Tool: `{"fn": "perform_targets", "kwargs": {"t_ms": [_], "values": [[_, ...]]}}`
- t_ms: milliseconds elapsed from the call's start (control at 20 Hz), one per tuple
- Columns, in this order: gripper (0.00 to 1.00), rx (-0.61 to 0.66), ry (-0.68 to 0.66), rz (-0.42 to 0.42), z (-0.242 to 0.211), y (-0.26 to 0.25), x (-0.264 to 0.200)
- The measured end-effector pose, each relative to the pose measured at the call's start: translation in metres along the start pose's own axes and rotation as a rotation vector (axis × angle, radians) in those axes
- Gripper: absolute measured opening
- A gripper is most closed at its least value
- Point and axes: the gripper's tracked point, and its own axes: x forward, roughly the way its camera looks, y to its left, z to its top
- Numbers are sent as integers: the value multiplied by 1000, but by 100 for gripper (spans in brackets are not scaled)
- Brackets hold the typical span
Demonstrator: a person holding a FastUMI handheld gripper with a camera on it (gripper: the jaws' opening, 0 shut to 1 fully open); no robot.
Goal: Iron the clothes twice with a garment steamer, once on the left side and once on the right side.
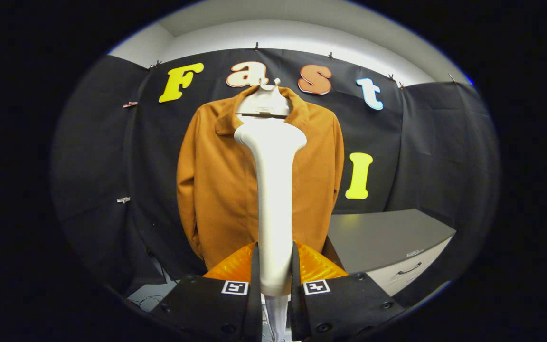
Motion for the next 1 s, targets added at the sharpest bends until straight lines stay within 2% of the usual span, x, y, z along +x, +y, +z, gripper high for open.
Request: {"fn": "perform_targets", "kwargs": {"t_ms": [500, 750, 1000], "values": [[27, -74, -19, 35, 5, 63, 58], [27, -92, -4, 36, -6, 71, 95], [27, -117, 12, 20, -22, 71, 114]]}}
